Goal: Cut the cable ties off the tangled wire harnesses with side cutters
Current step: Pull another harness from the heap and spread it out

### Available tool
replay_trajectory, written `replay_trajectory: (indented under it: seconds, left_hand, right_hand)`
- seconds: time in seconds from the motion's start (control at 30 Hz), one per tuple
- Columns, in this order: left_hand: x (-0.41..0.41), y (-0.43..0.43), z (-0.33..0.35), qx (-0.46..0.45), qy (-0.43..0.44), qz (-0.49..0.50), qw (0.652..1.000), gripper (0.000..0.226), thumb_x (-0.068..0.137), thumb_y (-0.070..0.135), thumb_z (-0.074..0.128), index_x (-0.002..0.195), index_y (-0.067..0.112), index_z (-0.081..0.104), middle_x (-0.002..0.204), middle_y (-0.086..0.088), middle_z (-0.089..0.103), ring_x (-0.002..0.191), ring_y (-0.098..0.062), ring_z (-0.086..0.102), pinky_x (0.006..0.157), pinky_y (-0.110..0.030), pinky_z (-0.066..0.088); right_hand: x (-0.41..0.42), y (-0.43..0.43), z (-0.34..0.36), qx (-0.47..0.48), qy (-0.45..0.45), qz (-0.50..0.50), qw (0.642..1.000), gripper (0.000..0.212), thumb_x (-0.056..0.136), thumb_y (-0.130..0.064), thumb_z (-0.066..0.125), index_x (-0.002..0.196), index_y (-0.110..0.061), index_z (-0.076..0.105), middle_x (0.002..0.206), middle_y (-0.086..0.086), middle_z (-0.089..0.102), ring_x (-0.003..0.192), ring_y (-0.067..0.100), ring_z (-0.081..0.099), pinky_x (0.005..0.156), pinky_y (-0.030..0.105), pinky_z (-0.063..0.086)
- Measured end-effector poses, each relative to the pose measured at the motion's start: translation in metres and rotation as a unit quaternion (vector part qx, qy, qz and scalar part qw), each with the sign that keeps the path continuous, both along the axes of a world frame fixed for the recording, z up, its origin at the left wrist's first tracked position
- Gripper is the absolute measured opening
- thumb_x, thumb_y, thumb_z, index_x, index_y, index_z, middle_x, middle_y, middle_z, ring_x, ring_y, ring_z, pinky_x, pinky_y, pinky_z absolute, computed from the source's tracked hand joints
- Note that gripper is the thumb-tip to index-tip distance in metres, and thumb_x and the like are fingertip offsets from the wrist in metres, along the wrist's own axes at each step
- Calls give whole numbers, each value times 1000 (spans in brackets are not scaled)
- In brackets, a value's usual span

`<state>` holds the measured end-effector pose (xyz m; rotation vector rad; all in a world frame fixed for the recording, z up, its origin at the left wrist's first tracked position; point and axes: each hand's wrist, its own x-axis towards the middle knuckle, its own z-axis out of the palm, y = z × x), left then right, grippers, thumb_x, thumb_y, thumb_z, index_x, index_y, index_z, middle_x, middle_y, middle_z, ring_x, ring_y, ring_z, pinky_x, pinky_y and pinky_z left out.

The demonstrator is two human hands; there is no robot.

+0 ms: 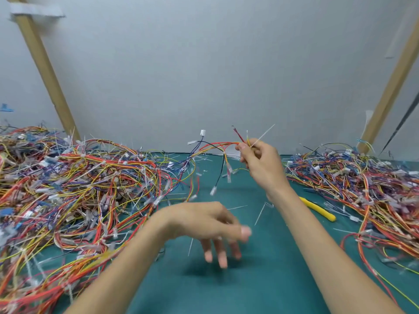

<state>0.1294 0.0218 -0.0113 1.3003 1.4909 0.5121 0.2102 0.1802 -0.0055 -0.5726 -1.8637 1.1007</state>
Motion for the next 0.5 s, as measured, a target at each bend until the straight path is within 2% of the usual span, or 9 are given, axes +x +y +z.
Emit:
replay_trajectory:
  seconds: [0.07,0.1,0.2,0.23,0.3,0.33,0.37,0.43,0.5]
  left_hand:
    - [-5,-8,16,57,-17,-55,997,33,100,30,54,120,5,60,109,-10,71,72,-18,69,55,-22,54]
    - [-9,-12,25,100,-26,-42,994,29,99,28,54,117,7,62,106,-8,71,74,-18,70,57,-23,54]
    - [-29,-19,47,261,3,138,955,16,98,20,56,102,10,68,90,-6,73,72,-15,69,58,-26,55]
    - [-40,-21,48,309,56,215,925,13,98,17,56,98,11,68,85,-5,73,71,-14,69,61,-27,55]
    - [-64,-26,43,361,265,323,833,10,96,13,58,96,14,68,84,-1,73,76,-15,68,71,-24,50]
    - [-77,-29,40,349,371,340,791,10,94,13,58,99,15,67,88,-2,72,82,-18,67,76,-27,48]
    - [-88,-34,37,318,440,336,770,12,95,15,57,102,14,67,92,-4,72,88,-23,66,80,-31,48]
    - [-104,-43,34,226,495,296,785,19,97,26,55,106,15,67,96,-7,72,93,-27,64,83,-36,48]
    - [-113,-50,35,166,485,255,820,20,97,34,55,104,21,69,93,-1,71,87,-22,62,77,-30,45]
  right_hand:
    - [-1,-1,2,62,22,-21,998,19,97,-25,55,84,-16,65,61,-6,55,53,5,41,50,18,32]
    - [-2,-2,0,80,26,-34,996,21,97,-27,55,83,-13,64,60,-5,56,50,4,39,49,17,31]
    - [-5,-3,-20,57,-79,-55,994,25,97,-28,55,80,-12,62,59,-3,57,53,9,44,54,26,36]
    - [-5,-2,-26,20,-129,-39,991,24,96,-27,55,80,-12,64,59,-3,57,56,13,46,56,27,36]
    - [-4,0,-26,-23,-127,-37,991,22,96,-28,56,85,-11,66,59,0,56,60,16,46,58,29,35]
    - [-4,3,-20,-8,-78,-59,995,22,96,-29,55,87,-11,65,61,6,56,61,16,46,58,30,34]
    - [-5,4,-13,20,-18,-81,996,23,96,-32,54,88,-12,64,63,11,56,60,16,45,57,31,34]
    - [-7,3,-4,69,50,-114,990,26,96,-36,52,86,-13,62,60,7,53,56,15,42,53,33,33]
    - [-10,2,-15,71,-4,-136,988,26,96,-33,54,84,-11,61,63,9,59,58,22,46,56,34,34]
